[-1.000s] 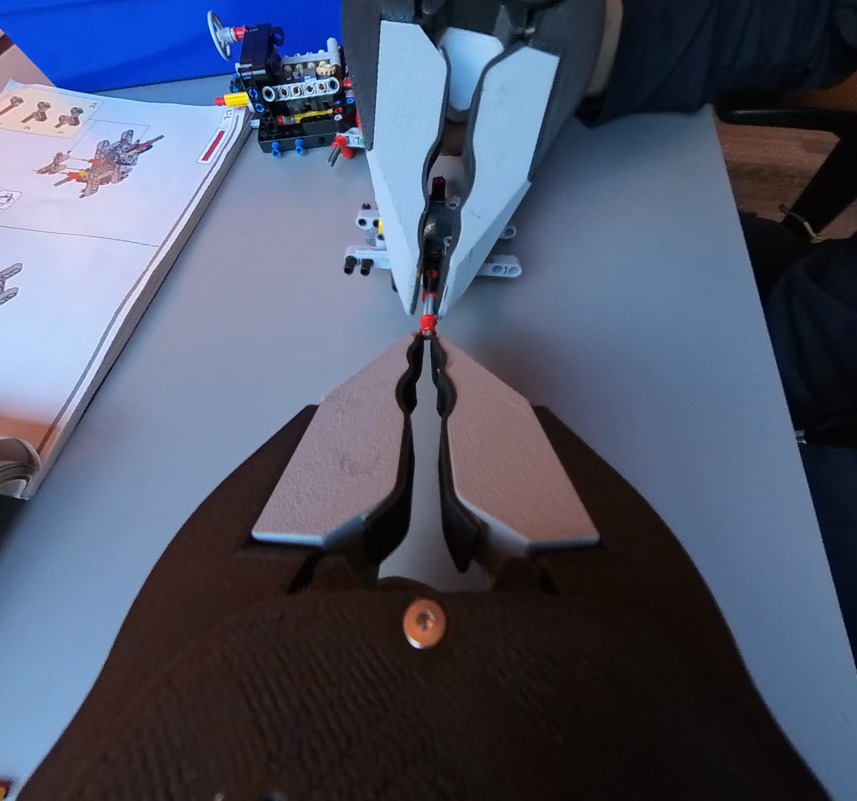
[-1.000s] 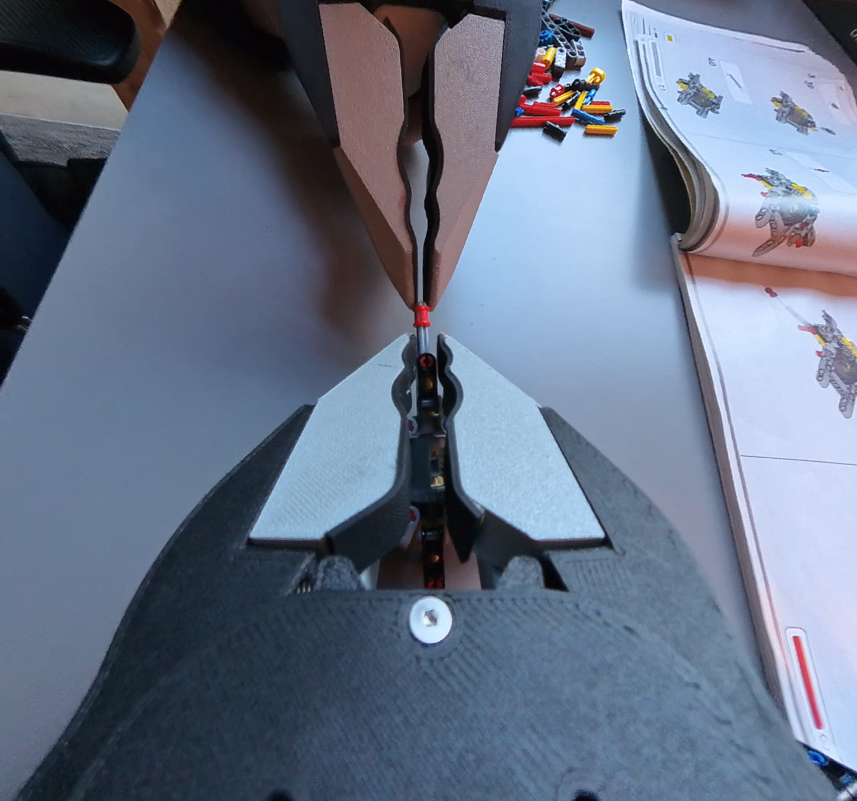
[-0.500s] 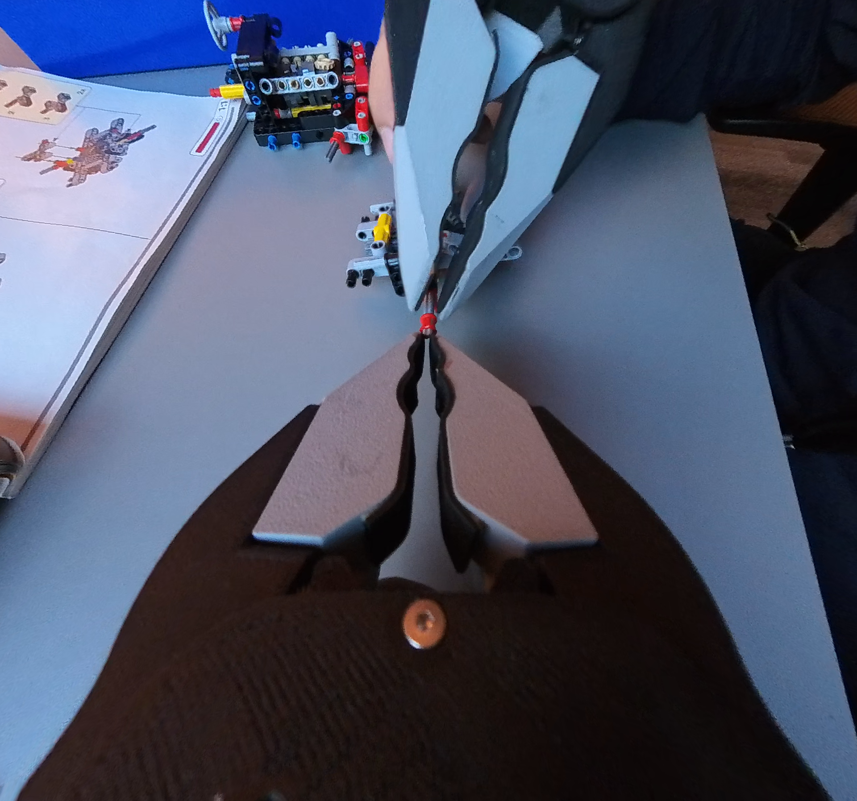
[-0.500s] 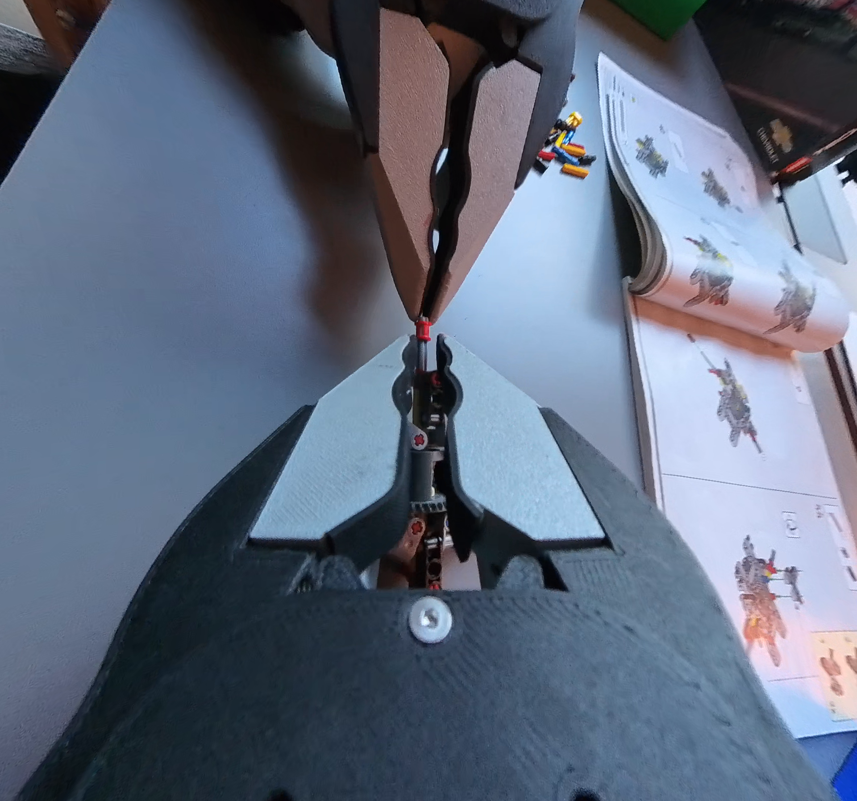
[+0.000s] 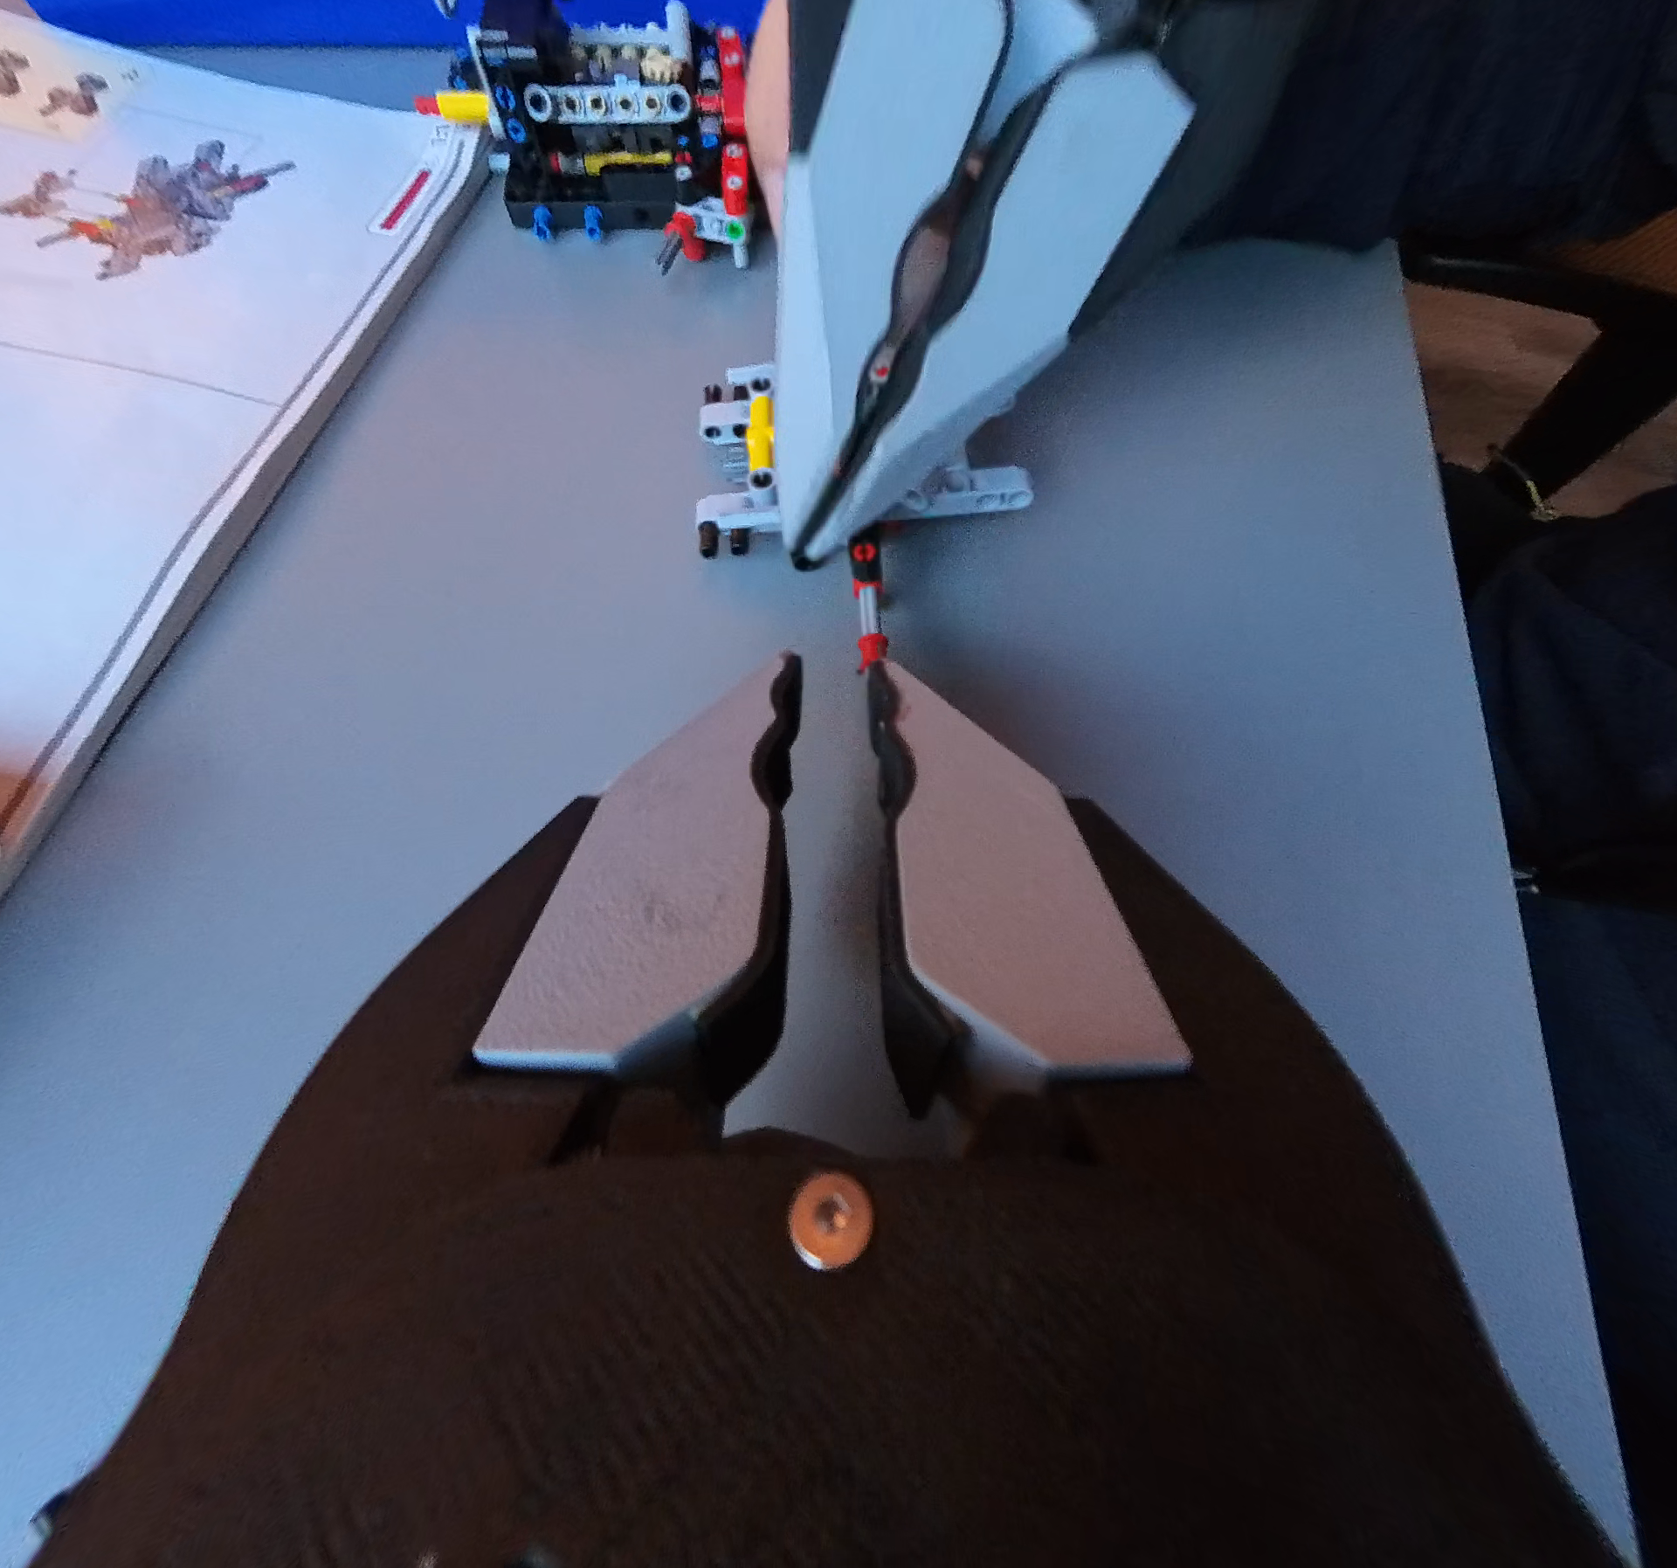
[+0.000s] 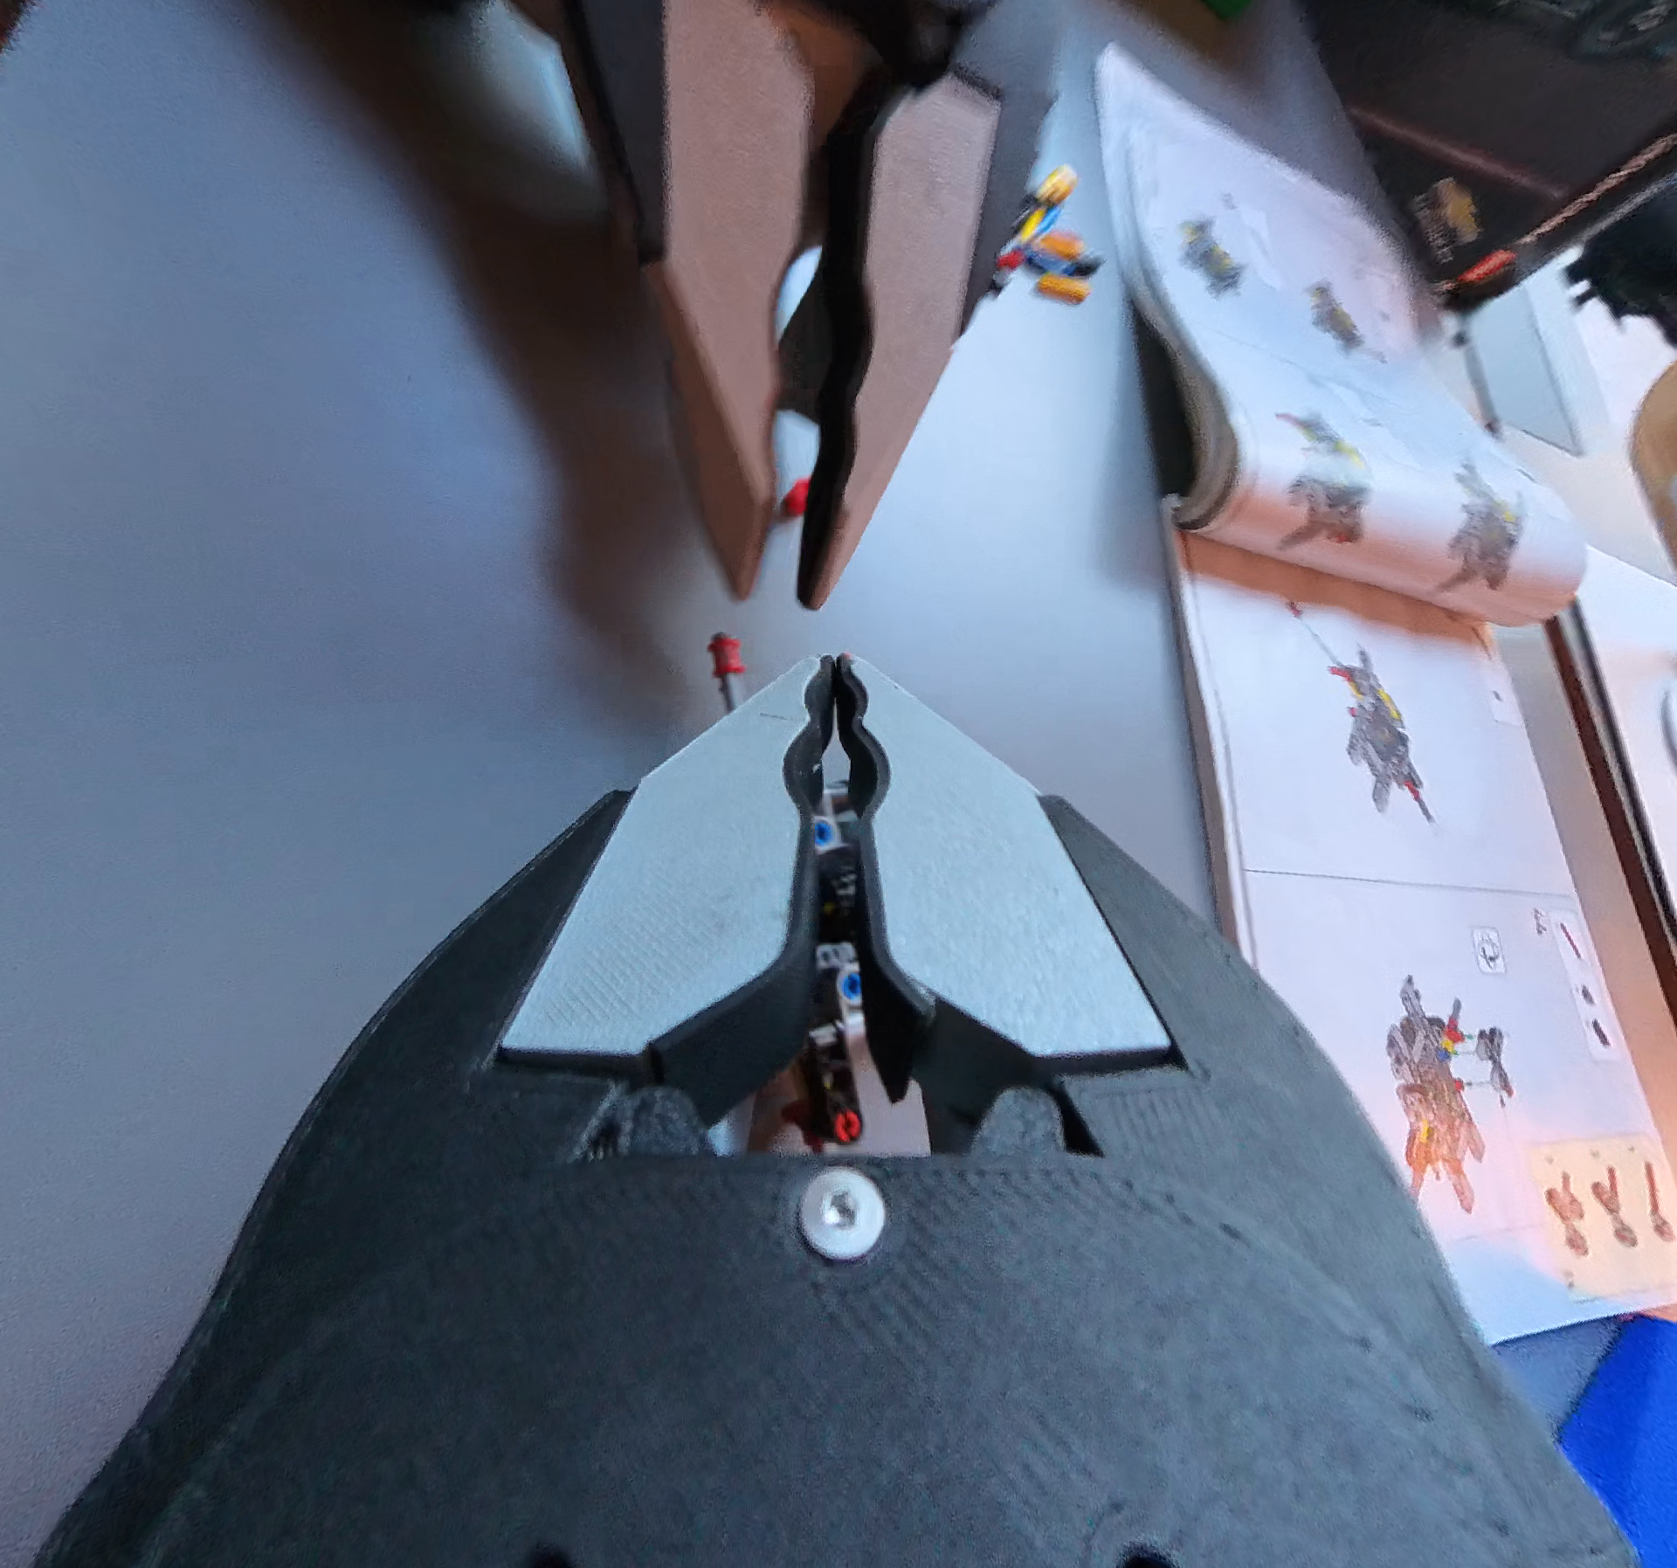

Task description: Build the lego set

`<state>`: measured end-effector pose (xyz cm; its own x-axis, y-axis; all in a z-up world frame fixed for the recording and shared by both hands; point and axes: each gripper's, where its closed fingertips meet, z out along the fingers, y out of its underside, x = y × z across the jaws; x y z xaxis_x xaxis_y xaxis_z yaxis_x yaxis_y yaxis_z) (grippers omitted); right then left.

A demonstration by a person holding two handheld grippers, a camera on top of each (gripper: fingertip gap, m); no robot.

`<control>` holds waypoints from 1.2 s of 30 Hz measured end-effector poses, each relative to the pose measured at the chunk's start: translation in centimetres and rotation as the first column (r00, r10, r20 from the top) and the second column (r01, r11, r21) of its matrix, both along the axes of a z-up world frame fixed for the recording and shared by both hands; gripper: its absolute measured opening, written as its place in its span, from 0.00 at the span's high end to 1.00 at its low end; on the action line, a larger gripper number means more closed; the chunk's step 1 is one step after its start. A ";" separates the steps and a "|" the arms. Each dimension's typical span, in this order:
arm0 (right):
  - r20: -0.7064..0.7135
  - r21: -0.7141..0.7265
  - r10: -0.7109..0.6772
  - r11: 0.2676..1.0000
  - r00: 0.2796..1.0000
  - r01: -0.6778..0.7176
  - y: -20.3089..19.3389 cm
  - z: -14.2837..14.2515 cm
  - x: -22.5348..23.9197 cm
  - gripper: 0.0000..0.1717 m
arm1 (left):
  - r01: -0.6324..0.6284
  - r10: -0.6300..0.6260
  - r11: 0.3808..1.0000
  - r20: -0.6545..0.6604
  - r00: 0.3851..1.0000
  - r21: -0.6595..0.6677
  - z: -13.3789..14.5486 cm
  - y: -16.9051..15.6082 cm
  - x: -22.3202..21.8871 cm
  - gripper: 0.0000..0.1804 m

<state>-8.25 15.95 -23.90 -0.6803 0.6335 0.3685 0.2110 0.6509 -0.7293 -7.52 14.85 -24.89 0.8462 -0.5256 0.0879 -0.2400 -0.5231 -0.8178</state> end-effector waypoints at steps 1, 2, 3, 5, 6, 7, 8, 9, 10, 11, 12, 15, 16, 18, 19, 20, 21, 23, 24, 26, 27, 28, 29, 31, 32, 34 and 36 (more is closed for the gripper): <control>-0.015 -0.041 -0.005 0.999 1.000 0.005 0.2 0.7 0.0 1.00 | 0.004 -0.004 1.000 -0.003 1.000 -0.007 -0.1 0.0 0.1 0.93; -0.031 -0.094 -0.014 0.996 0.999 0.011 0.4 1.5 0.0 1.00 | 0.003 -0.003 1.000 -0.010 1.000 -0.006 -0.1 0.0 0.1 0.94; -0.047 -0.149 -0.033 0.988 0.998 0.026 0.8 2.5 -0.1 1.00 | 0.004 -0.004 1.000 -0.017 1.000 -0.001 -0.1 0.0 0.1 0.95; -0.064 -0.254 -0.099 0.964 0.993 0.080 1.9 4.1 -0.1 1.00 | 0.003 -0.002 1.000 -0.038 0.999 0.021 0.0 0.1 -0.1 0.95; -0.063 -0.303 -0.139 0.946 0.988 0.114 2.5 4.8 0.0 1.00 | -0.002 0.005 0.999 -0.056 0.998 0.041 0.2 0.2 -0.4 0.95; -0.063 -0.352 -0.185 0.924 0.981 0.152 3.1 5.6 0.3 0.96 | -0.012 0.017 0.998 -0.077 0.997 0.064 0.4 0.4 -0.8 0.96; -0.060 -0.400 -0.229 0.897 0.972 0.187 3.5 6.3 0.7 0.94 | -0.029 0.037 0.996 -0.095 0.995 0.081 0.7 0.7 -1.3 0.96; -0.055 -0.449 -0.259 0.869 0.964 0.208 3.7 6.9 1.4 0.93 | -0.041 0.050 0.995 -0.100 0.994 0.093 1.2 0.9 -1.5 0.96; -0.050 -0.497 -0.281 0.839 0.958 0.220 3.7 7.3 2.3 0.92 | -0.036 0.046 0.994 -0.099 0.994 0.103 1.7 1.0 -1.5 0.95; -0.043 -0.540 -0.303 0.809 0.952 0.233 3.5 7.4 3.2 0.91 | -0.025 0.035 0.994 -0.099 0.994 0.105 2.0 1.1 -1.4 0.95; -0.031 -0.572 -0.329 0.780 0.944 0.253 3.3 7.3 4.1 0.89 | -0.021 0.031 0.995 -0.109 0.994 0.097 2.1 1.3 -1.5 0.94; 0.023 -0.567 -0.387 0.754 0.922 0.330 2.3 5.0 6.4 0.86 | 0.014 0.000 0.998 -0.201 0.980 0.069 1.5 2.1 -1.8 0.90; 0.039 -0.538 -0.404 0.762 0.914 0.360 2.0 4.1 7.0 0.85 | 0.029 -0.017 0.998 -0.240 0.971 0.048 1.1 2.4 -2.0 0.91; 0.060 -0.475 -0.421 0.785 0.905 0.397 1.3 2.5 8.0 0.85 | 0.064 -0.063 0.998 -0.338 0.939 -0.009 -0.1 3.0 -2.4 0.90; 0.055 -0.436 -0.432 0.801 0.900 0.411 1.1 2.1 8.3 0.85 | 0.074 -0.077 0.997 -0.410 0.909 -0.021 -0.5 3.4 -2.8 0.87; 0.037 -0.390 -0.445 0.818 0.895 0.423 1.0 1.9 8.5 0.85 | 0.097 -0.097 0.995 -0.487 0.868 -0.025 -0.9 3.7 -3.2 0.84; 0.020 -0.339 -0.455 0.834 0.890 0.435 1.0 1.7 8.7 0.85 | 0.123 -0.114 0.992 -0.558 0.822 -0.021 -1.2 4.1 -3.5 0.84; -0.008 -0.220 -0.464 0.865 0.886 0.451 0.9 1.0 9.0 0.85 | 0.164 -0.128 0.986 -0.657 0.743 -0.006 -1.5 4.7 -3.9 0.85; -0.032 -0.148 -0.467 0.877 0.884 0.458 0.9 0.6 8.9 0.84 | 0.169 -0.125 0.986 -0.681 0.722 -0.001 -1.6 4.9 -4.0 0.85; -0.107 0.023 -0.462 0.884 0.880 0.467 0.9 -0.2 8.4 0.83 | 0.154 -0.111 0.988 -0.674 0.730 0.004 -1.7 5.0 -3.8 0.86; -0.150 0.118 -0.451 0.875 0.880 0.469 1.0 -0.6 8.1 0.83 | 0.136 -0.096 0.991 -0.657 0.748 0.010 -1.7 5.0 -3.8 0.85; -0.194 0.207 -0.434 0.858 0.880 0.469 1.0 -0.9 7.8 0.82 | 0.115 -0.076 0.993 -0.638 0.766 0.020 -1.6 5.1 -3.8 0.85; -0.233 0.285 -0.407 0.840 0.883 0.462 0.9 -1.1 7.4 0.82 | 0.097 -0.055 0.995 -0.618 0.785 0.035 -1.5 5.1 -3.9 0.84; -0.282 0.391 -0.346 0.811 0.895 0.436 0.4 -1.5 6.6 0.83 | 0.063 -0.011 0.996 -0.584 0.811 0.067 -1.3 5.1 -4.1 0.84; -0.295 0.421 -0.323 0.801 0.899 0.426 0.1 -1.8 6.2 0.84 | 0.046 0.007 0.996 -0.572 0.820 0.079 -1.3 5.1 -4.2 0.83; -0.323 0.455 -0.301 0.782 0.897 0.426 0.1 -2.1 5.5 0.90 | 0.019 0.039 0.995 -0.547 0.836 0.100 -1.4 5.0 -4.5 0.83; -0.330 0.497 -0.303 0.750 0.894 0.438 0.7 -2.3 5.2 1.00 | 0.007 0.061 0.992 -0.524 0.850 0.126 -1.5 4.9 -4.6 0.83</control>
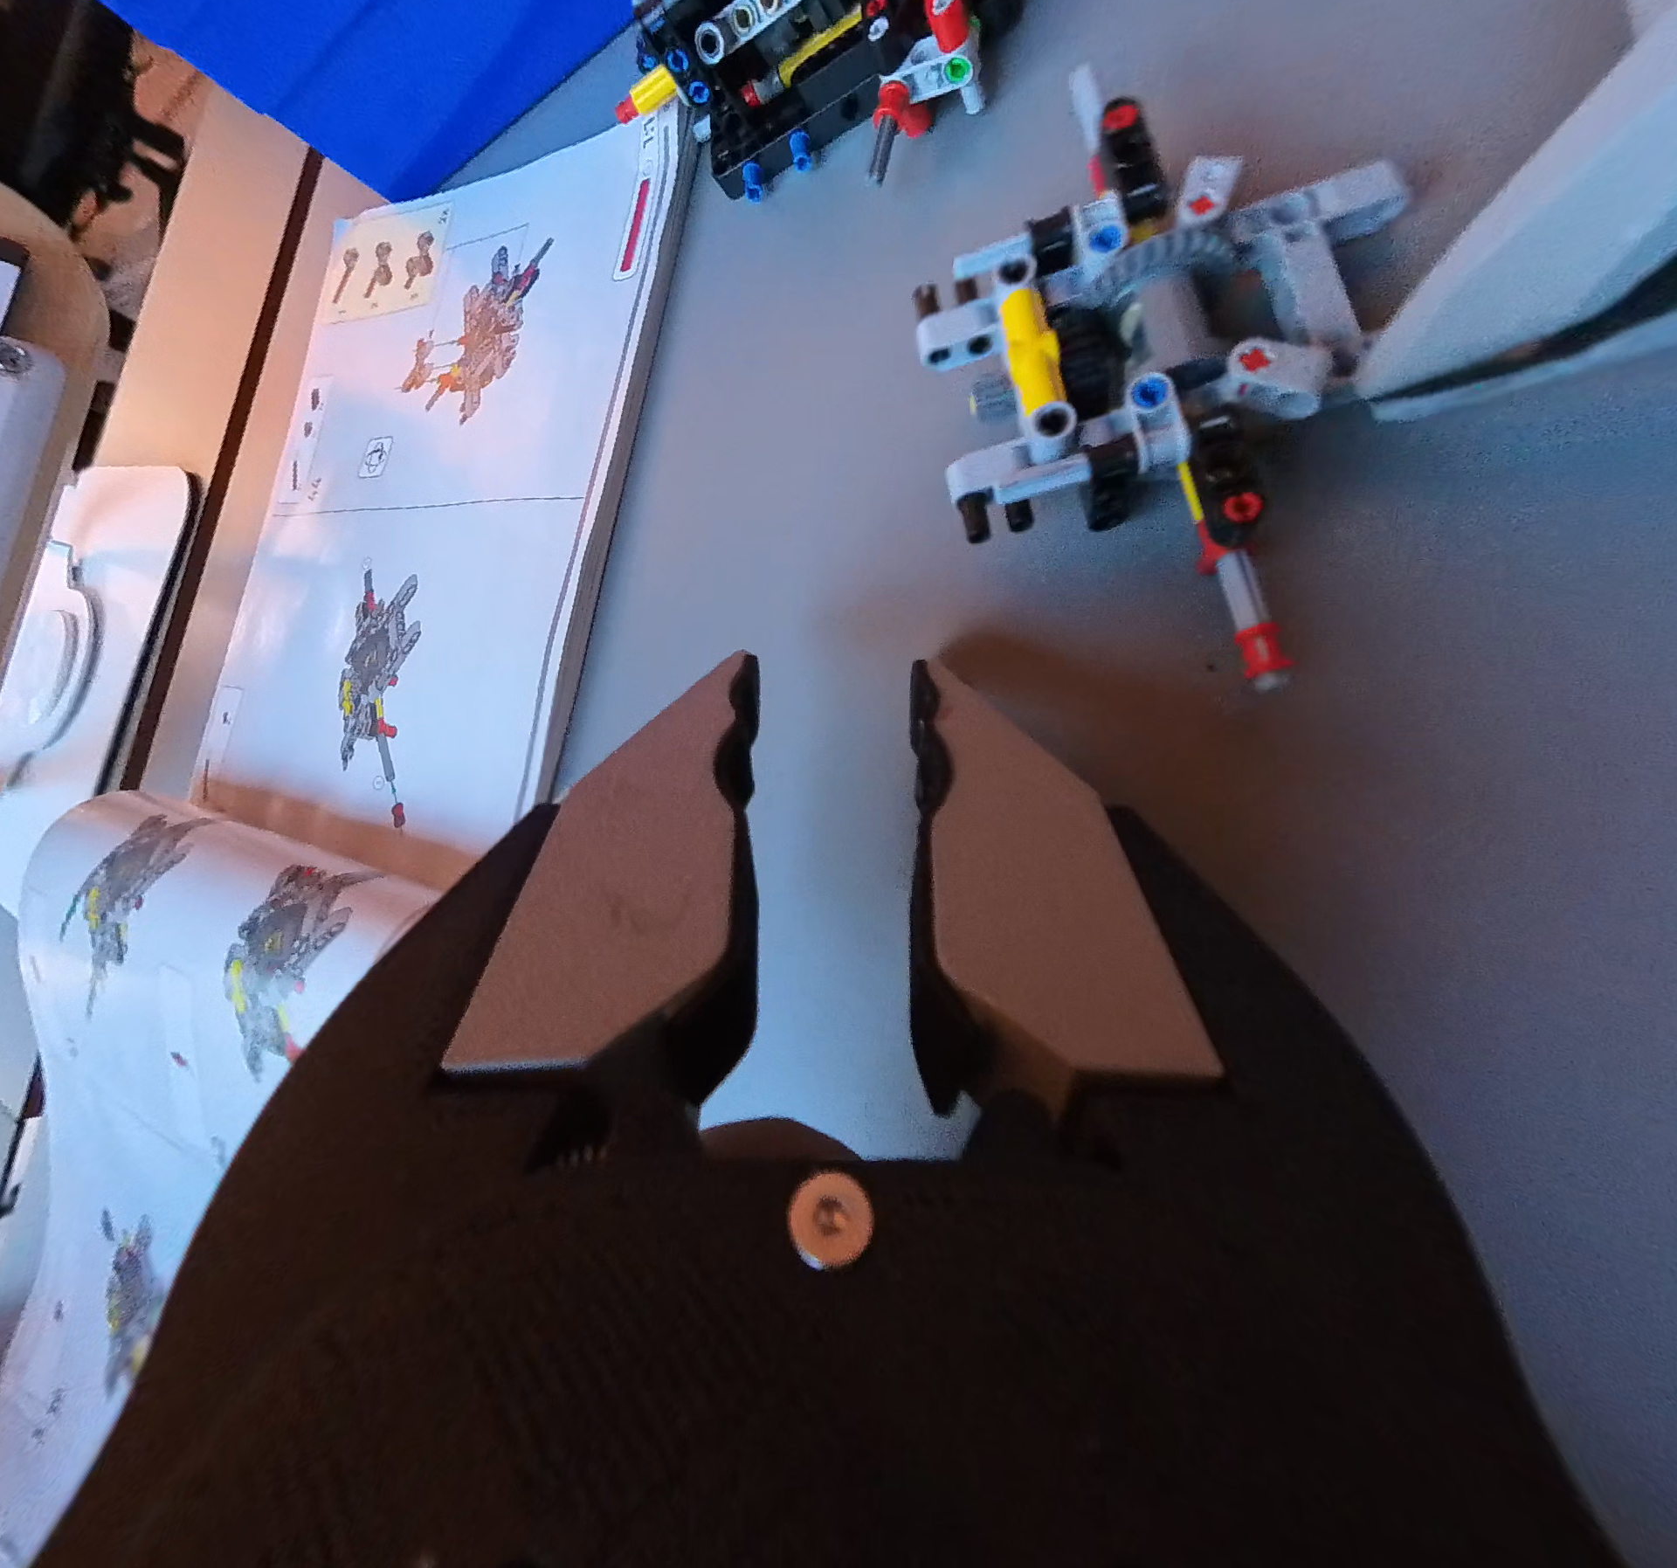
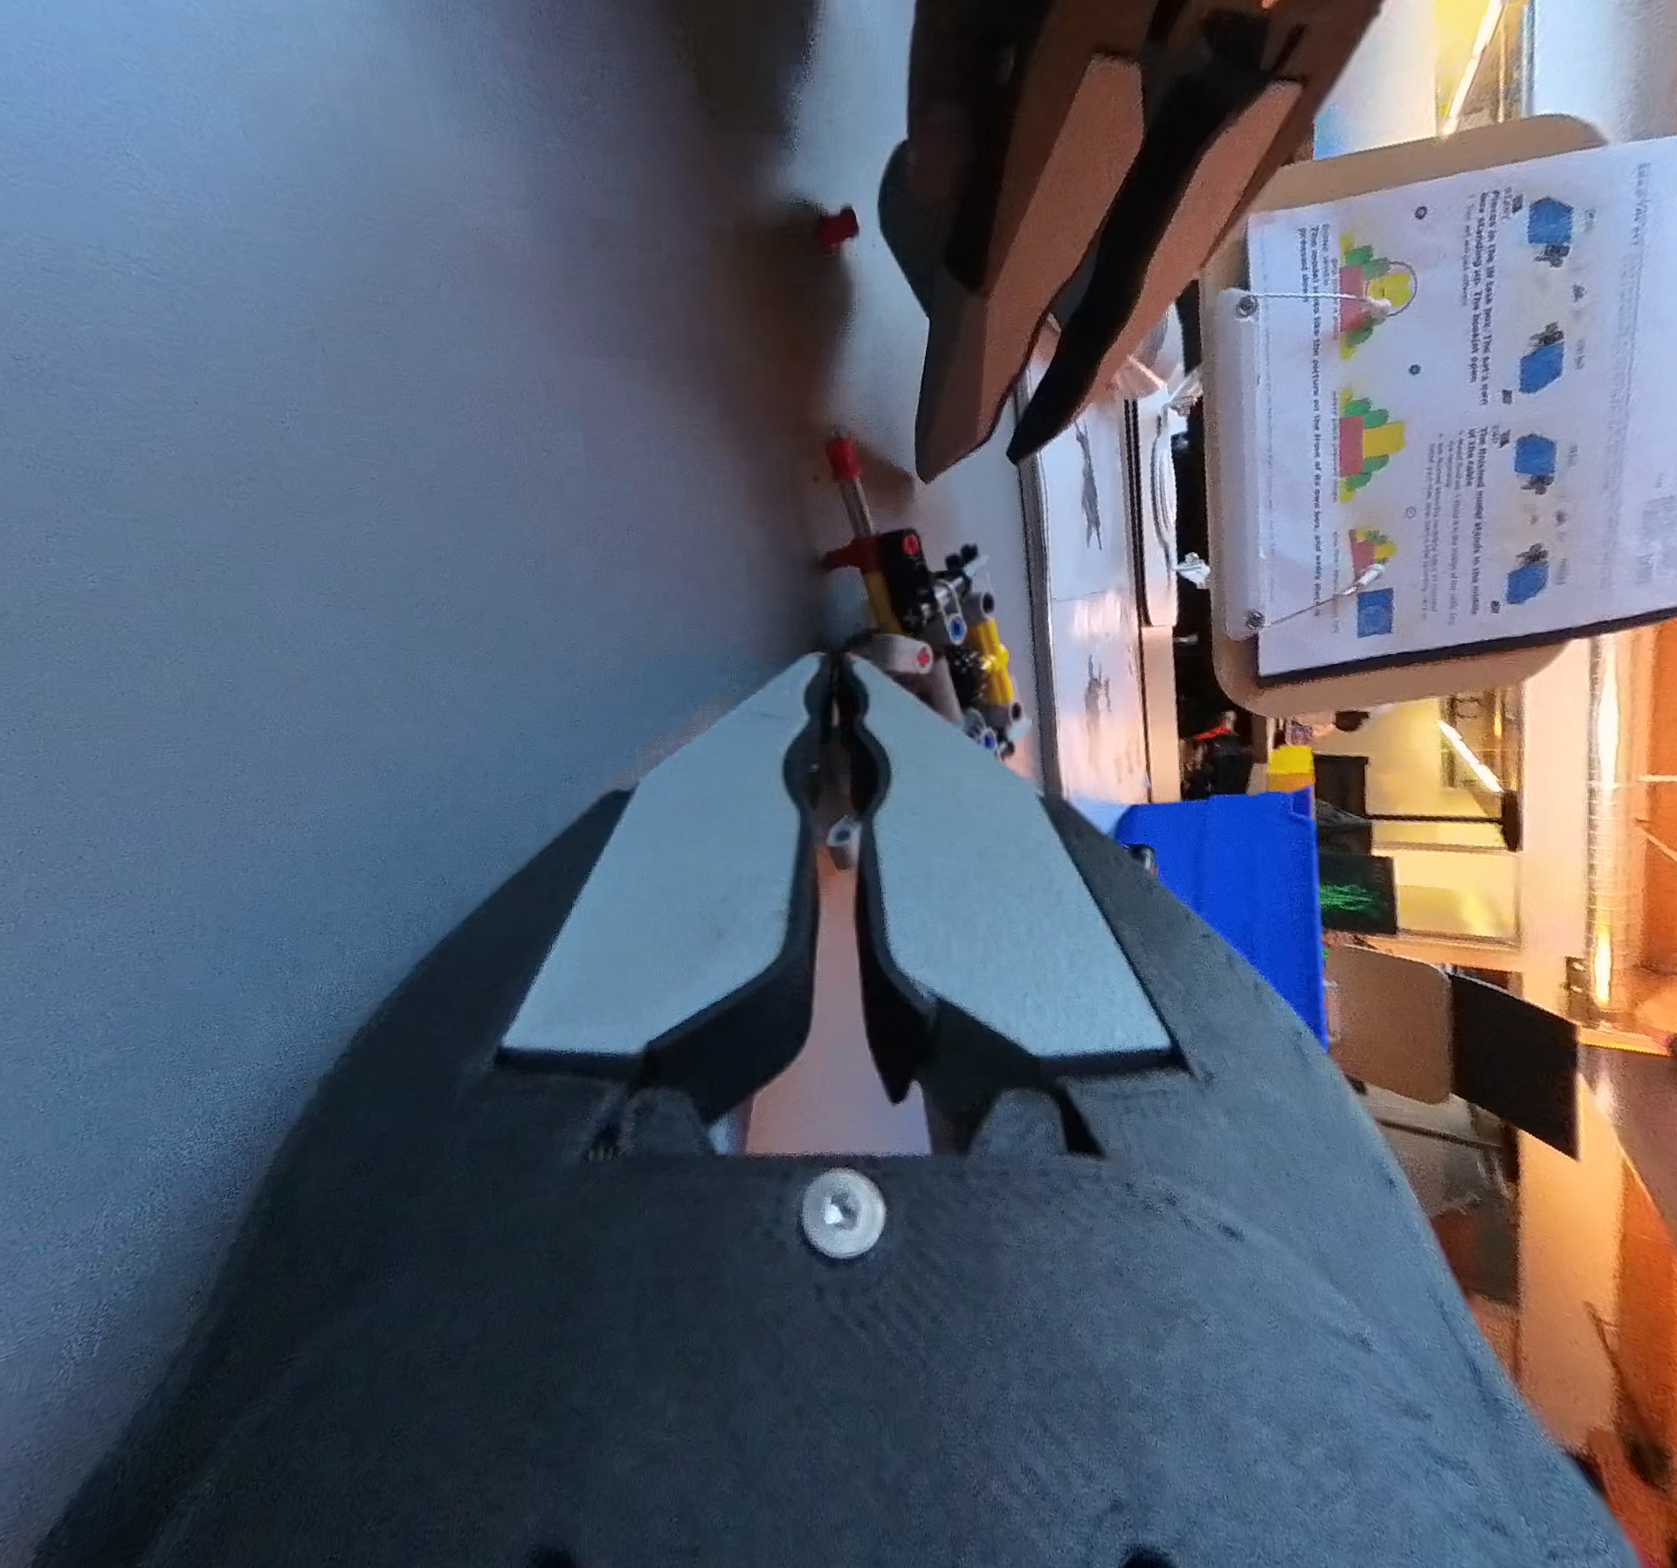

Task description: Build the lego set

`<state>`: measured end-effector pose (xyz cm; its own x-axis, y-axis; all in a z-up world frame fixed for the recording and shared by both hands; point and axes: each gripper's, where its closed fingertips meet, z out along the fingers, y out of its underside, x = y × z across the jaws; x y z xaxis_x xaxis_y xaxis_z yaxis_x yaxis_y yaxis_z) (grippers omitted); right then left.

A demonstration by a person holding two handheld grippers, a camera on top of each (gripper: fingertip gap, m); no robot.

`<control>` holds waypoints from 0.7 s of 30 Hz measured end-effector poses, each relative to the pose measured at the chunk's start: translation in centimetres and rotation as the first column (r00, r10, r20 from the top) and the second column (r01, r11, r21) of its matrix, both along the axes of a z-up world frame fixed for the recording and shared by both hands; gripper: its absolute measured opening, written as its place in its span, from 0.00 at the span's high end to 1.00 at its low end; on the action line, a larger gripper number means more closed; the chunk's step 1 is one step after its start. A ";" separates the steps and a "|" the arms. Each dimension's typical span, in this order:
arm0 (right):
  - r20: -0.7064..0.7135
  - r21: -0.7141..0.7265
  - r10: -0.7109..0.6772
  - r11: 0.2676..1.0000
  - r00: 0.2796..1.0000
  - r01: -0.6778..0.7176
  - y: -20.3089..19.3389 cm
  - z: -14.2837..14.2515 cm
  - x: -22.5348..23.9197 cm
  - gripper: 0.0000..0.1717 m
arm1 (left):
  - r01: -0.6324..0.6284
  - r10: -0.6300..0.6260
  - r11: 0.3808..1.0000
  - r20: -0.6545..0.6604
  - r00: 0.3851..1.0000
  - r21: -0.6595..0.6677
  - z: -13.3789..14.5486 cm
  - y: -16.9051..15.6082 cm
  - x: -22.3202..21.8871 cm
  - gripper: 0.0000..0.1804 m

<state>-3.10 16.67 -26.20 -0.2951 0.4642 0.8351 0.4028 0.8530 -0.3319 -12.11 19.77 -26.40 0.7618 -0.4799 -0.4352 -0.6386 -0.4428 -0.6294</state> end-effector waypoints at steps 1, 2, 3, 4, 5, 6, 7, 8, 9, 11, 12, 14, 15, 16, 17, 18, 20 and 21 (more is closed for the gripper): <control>-0.006 0.010 -0.009 1.000 1.000 0.009 0.3 0.1 -0.1 1.00 | 0.006 -0.006 1.000 0.012 1.000 0.005 -0.1 -0.1 0.1 0.84; -0.013 0.004 -0.010 1.000 1.000 0.010 0.5 0.2 -0.1 1.00 | 0.019 -0.019 1.000 0.024 1.000 0.001 -0.2 -0.3 0.3 0.85; -0.018 -0.010 -0.016 1.000 1.000 0.016 0.7 0.3 0.0 1.00 | 0.028 -0.028 1.000 0.031 0.999 -0.006 -0.2 -0.4 0.4 0.85; -0.030 -0.019 -0.028 0.999 0.999 0.027 0.9 0.6 0.0 1.00 | 0.036 -0.036 0.999 0.031 0.999 -0.008 -0.1 -0.5 0.5 0.84; -0.052 -0.028 -0.035 0.999 0.998 0.033 1.1 1.1 0.0 1.00 | 0.048 -0.048 0.999 0.029 0.998 -0.003 0.0 -0.6 0.6 0.84; -0.077 -0.046 -0.037 0.998 0.996 0.034 1.3 1.6 0.0 1.00 | 0.062 -0.062 0.998 0.029 0.998 0.000 0.0 -0.6 0.8 0.84; -0.096 -0.071 -0.040 0.997 0.995 0.034 1.3 2.0 0.1 1.00 | 0.076 -0.076 0.997 0.034 0.997 -0.008 -0.2 -0.8 1.0 0.84; -0.112 -0.093 -0.046 0.995 0.993 0.035 1.5 2.4 0.1 1.00 | 0.085 -0.085 0.996 0.036 0.996 -0.010 -0.2 -1.0 1.2 0.86; -0.125 -0.107 -0.044 0.994 0.991 0.030 1.5 2.7 0.2 1.00 | 0.093 -0.092 0.996 0.029 0.995 -0.010 -0.3 -1.1 1.3 0.87; -0.137 -0.122 -0.024 0.993 0.990 0.007 1.3 2.9 0.5 1.00 | 0.096 -0.096 0.995 -0.020 0.995 -0.004 -0.1 -1.4 1.2 0.85; -0.125 -0.137 -0.023 0.991 0.992 0.006 1.2 2.6 0.7 0.96 | 0.093 -0.093 0.996 -0.046 0.995 0.000 -0.1 -1.5 1.0 0.85; -0.080 -0.179 -0.043 0.983 0.996 0.028 1.3 1.7 1.1 0.89 | 0.100 -0.099 0.995 -0.058 0.993 0.006 0.0 -1.6 1.2 0.85; -0.076 -0.195 -0.048 0.980 0.996 0.033 1.3 1.5 1.1 0.86 | 0.098 -0.098 0.995 -0.051 0.994 0.007 0.0 -1.5 1.4 0.85; -0.080 -0.212 -0.044 0.977 0.996 0.026 1.2 1.6 1.2 0.82 | 0.086 -0.085 0.996 -0.041 0.995 0.005 0.0 -1.3 1.5 0.85; -0.086 -0.228 -0.038 0.973 0.996 0.017 1.0 1.7 1.1 0.81 | 0.064 -0.064 0.998 -0.030 0.998 -0.002 0.0 -1.2 1.5 0.85; -0.091 -0.229 -0.039 0.973 0.995 0.018 1.2 1.8 1.0 0.82 | 0.047 -0.047 0.999 -0.018 0.999 -0.016 -0.1 -1.1 1.5 0.84; -0.076 -0.179 -0.073 0.982 0.994 0.059 2.3 1.4 0.7 0.85 | 0.040 -0.040 0.999 0.000 0.999 -0.021 0.0 -1.0 1.6 0.84; -0.057 -0.154 -0.087 0.985 0.995 0.078 2.7 1.1 0.6 0.86 | 0.041 -0.041 0.999 -0.001 0.999 -0.013 0.1 -1.0 1.6 0.84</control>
